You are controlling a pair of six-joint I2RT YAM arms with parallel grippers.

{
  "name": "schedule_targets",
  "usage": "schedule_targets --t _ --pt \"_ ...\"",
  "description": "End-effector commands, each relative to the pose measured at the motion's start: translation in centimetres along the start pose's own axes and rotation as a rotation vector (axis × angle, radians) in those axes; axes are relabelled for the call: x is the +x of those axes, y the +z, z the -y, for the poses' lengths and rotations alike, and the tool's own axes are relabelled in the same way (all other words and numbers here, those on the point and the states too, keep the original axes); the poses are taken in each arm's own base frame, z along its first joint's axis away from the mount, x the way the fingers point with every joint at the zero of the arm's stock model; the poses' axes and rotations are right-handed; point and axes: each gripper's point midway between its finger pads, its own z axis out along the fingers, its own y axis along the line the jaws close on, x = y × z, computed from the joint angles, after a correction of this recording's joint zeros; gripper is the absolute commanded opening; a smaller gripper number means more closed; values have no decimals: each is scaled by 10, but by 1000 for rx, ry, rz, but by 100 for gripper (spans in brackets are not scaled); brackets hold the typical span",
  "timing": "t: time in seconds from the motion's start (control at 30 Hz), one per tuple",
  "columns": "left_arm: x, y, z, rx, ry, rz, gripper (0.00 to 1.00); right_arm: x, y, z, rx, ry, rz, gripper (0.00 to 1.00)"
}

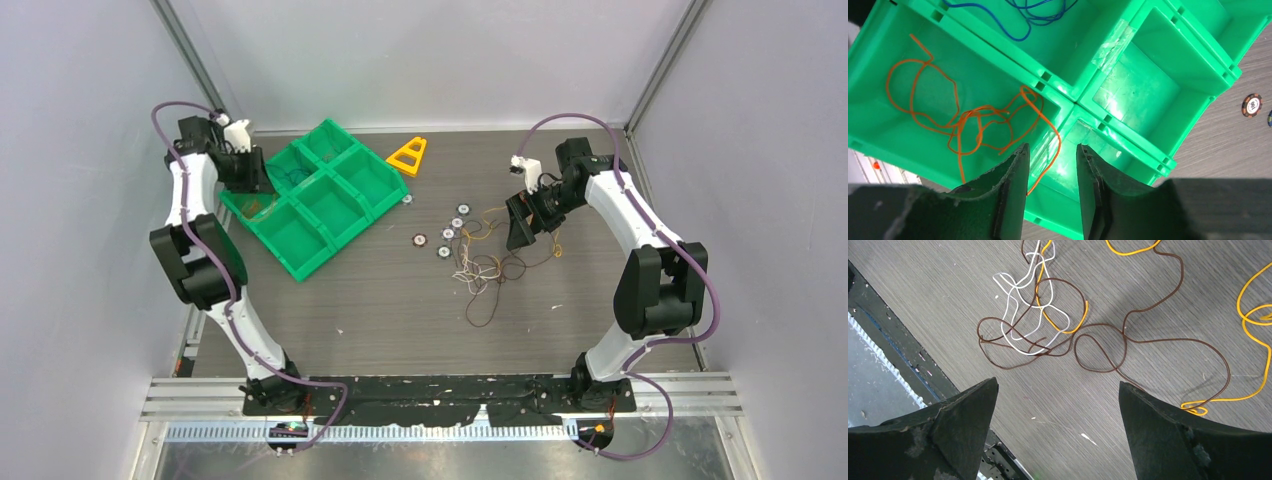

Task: Untangle the cables

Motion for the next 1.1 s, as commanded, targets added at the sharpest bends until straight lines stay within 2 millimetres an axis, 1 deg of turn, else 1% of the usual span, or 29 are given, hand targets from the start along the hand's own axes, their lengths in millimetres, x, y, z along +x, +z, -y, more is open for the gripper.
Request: schedule_targets --t 0.0,0.1,0.3,0.37,0.5,0.57,0.63,0.73,0.8,0.93,1.0,1.07 --pt "-2 -5 14 8 49 -2 37 -10 -11 -6 11 -33 32 97" --pt "3 5 11 -26 59 -30 36 -11 -11 -5 13 -33 29 97" --pt "4 16 -1 -100 26 -64 34 -10 -12 -5 13 -32 27 97" --pt "3 18 -2 -101 24 -70 29 -11 -11 -5 11 -30 27 97" --pt "4 21 -5 -103 20 -92 16 -11 -11 -4 11 -28 27 97" --pt "0 20 -7 -107 18 -92 8 -11 -10 -4 10 -28 26 97" --pt "-9 18 -13 -125 15 -66 0 -12 -11 -3 12 -27 27 97" --pt "-28 16 -22 -145 11 -3 0 -13 -11 -2 11 -24 30 97" --pt "-37 18 -31 -153 9 31 0 -13 -10 -2 9 -20 29 97" --pt "-41 31 -46 -148 -25 47 0 -13 -11 -1 13 -14 22 98" --pt "-38 41 -54 -145 -52 43 0 -12 -12 0 20 -15 19 98" --pt "-36 47 -59 -144 -75 42 0 -11 -13 0 25 -17 15 98"
